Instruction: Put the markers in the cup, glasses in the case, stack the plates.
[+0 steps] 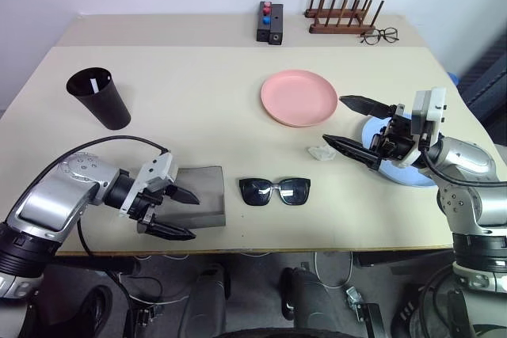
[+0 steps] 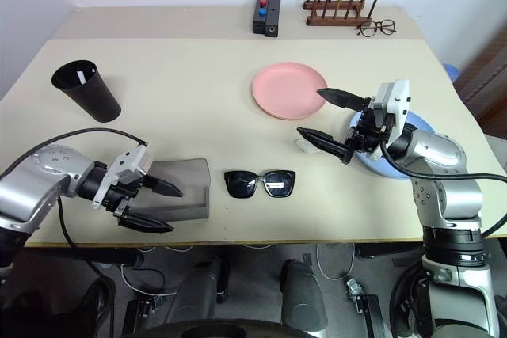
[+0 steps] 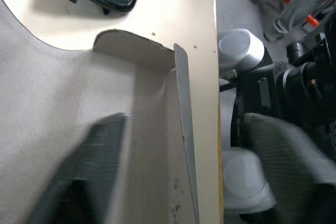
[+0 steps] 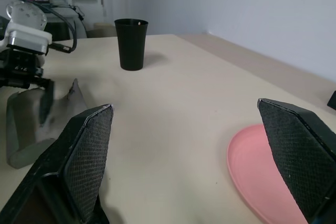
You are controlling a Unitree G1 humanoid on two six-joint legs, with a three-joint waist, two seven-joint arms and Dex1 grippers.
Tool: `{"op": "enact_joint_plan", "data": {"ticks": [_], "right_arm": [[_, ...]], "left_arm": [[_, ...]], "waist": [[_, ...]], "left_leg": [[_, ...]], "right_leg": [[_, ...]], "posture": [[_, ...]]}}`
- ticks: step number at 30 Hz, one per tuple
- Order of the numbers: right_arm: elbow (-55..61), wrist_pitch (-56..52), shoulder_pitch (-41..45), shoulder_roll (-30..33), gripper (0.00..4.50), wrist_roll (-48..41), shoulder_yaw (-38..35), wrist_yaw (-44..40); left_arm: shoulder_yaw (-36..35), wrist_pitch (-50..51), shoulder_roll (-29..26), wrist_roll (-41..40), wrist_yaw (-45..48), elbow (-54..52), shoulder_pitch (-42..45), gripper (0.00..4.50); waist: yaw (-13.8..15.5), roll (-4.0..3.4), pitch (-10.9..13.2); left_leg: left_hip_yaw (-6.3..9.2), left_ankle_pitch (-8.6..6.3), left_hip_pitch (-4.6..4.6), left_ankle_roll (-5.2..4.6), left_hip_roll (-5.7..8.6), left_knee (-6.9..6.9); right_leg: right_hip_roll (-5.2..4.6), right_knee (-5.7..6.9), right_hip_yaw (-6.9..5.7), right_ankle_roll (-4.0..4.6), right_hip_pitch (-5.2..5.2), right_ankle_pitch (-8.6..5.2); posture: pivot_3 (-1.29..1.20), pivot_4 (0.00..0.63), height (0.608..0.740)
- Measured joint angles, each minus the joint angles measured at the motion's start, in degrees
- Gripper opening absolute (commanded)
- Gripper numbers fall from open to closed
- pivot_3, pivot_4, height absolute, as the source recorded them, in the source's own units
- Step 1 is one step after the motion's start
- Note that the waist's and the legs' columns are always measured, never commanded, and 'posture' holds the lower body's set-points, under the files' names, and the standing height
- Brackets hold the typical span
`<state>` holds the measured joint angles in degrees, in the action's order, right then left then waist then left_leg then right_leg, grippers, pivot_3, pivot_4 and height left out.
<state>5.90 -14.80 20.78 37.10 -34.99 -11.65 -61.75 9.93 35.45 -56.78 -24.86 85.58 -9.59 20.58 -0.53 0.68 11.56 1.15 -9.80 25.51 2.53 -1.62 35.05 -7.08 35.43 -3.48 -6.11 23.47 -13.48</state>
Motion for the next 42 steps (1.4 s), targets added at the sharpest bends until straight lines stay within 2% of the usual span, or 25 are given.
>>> {"op": "enact_joint_plan", "data": {"ticks": [4,8,14,21,24,29,35,42], "right_arm": [[-1.78,0.85,0.01,0.0,4.5,0.27,-0.03,-0.9],[-2.59,2.01,-0.15,0.02,4.5,0.46,-0.18,-1.8],[-2.16,3.55,-2.92,0.43,4.5,0.97,-0.54,-3.15],[2.3,4.87,-10.01,4.85,4.5,1.2,-3.89,-3.88],[4.63,5.18,-13.8,6.23,4.5,1.38,-5.87,-3.8],[10.03,3.71,-18.01,7.2,4.5,0.96,-9.35,-1.37],[15.23,1.07,-20.0,7.6,4.5,0.38,-11.29,2.49],[17.4,0.0,-20.16,7.54,4.5,0.26,-11.38,5.76]], "left_arm": [[-0.28,0.59,0.01,-0.91,-0.4,-0.13,2.37,4.47],[-2.61,4.34,2.19,-3.84,-2.17,2.66,9.73,4.47],[-1.49,1.33,12.81,-1.75,-5.48,14.7,22.15,4.47],[8.47,-6.2,24.14,5.7,-1.3,28.97,32.44,4.47],[10.5,-9.97,27.92,8.22,1.38,34.72,36.33,4.47],[14.95,-14.56,31.7,11.43,5.83,40.1,39.29,4.47],[24.79,-17.26,31.69,11.66,6.7,41.84,40.43,4.47],[25.14,-20.82,36.45,13.32,6.7,46.17,41.1,4.47]], "waist": [[0.06,0.0,0.0],[0.17,0.0,0.0],[1.15,-0.02,-0.01],[1.46,-0.01,-0.01],[1.33,0.02,-0.01],[1.13,-0.01,-0.02],[1.32,0.0,-0.02],[1.37,0.0,-0.01]], "left_leg": [[0.0,0.0,0.0,0.0,0.0,0.01],[0.0,0.01,0.0,-0.01,0.0,0.04],[-0.01,0.02,-0.03,-0.03,0.0,0.12],[-0.03,0.02,-0.02,-0.04,0.01,0.21],[-0.03,0.02,-0.02,-0.04,0.0,0.2],[-0.05,0.0,-0.05,-0.07,-0.04,0.18],[-0.04,0.0,-0.01,-0.07,-0.04,0.21],[-0.04,-0.01,0.05,-0.08,-0.04,0.23]], "right_leg": [[0.02,0.0,0.01,0.0,0.0,0.0],[0.04,0.01,0.02,-0.13,-0.03,-0.07],[0.12,0.1,0.06,-0.1,-0.08,-0.01],[0.13,0.1,0.1,-0.04,-0.11,0.03],[0.13,0.09,0.11,-0.04,-0.1,0.02],[0.15,0.11,0.13,-0.03,-0.07,0.03],[0.15,0.06,0.14,-0.01,-0.08,0.02],[0.15,-0.04,0.14,0.0,-0.09,0.03]], "posture": [[0.0,0.15,0.74],[0.0,0.15,0.74],[0.0,0.15,0.74],[0.0,0.15,0.74],[0.0,0.15,0.74],[0.0,0.15,0.74],[0.0,0.15,0.74],[0.0,0.15,0.74]]}}
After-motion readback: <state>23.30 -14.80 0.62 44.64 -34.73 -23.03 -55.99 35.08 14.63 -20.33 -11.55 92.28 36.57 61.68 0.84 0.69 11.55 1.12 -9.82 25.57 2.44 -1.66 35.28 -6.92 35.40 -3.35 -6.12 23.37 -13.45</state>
